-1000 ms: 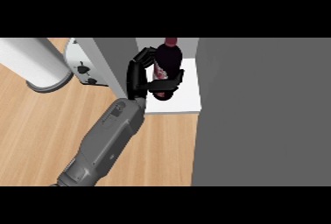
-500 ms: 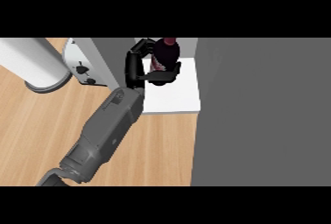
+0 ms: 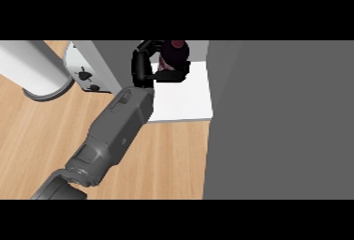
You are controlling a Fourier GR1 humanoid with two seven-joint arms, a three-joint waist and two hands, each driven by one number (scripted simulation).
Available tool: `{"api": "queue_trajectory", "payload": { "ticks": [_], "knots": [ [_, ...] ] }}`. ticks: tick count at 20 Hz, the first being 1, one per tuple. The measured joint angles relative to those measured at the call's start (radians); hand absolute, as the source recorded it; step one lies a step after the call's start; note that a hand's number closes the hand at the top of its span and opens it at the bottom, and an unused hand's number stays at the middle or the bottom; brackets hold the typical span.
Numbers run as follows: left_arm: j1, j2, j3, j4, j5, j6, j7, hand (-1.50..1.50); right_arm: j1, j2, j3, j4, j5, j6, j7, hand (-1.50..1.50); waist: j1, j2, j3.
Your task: Pick up the wine, place it into the cabinet and close the cabinet
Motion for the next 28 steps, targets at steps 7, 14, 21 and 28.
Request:
{"api": "queue_trajectory", "payload": {
  "ticks": [7, 14, 21, 28],
  "knots": [
    [-0.023, -0.003, 0.055, 0.063, 0.077, -0.055, -0.032, 1.5, 0.006, -0.002, 0.003, 0.006, -0.005, 0.018, -0.01, -1.5, -0.013, 0.003, 0.0],
    [-0.059, -0.003, 0.091, 0.129, 0.082, -0.085, -0.062, 1.5, -0.008, -0.001, 0.007, 0.006, -0.01, 0.012, 0.005, -1.5, -0.014, 0.004, 0.001],
    [-0.073, -0.001, 0.1, 0.188, 0.073, -0.083, -0.089, -1.5, -0.033, -0.005, 0.009, 0.009, -0.007, 0.002, 0.013, -1.5, -0.018, 0.006, 0.001],
    [-0.073, -0.003, 0.102, 0.233, 0.05, -0.035, -0.102, -1.5, -0.039, 0.001, 0.018, 0.014, -0.007, -0.005, 0.01, -1.5, -0.023, 0.008, 0.002]
  ]
}}
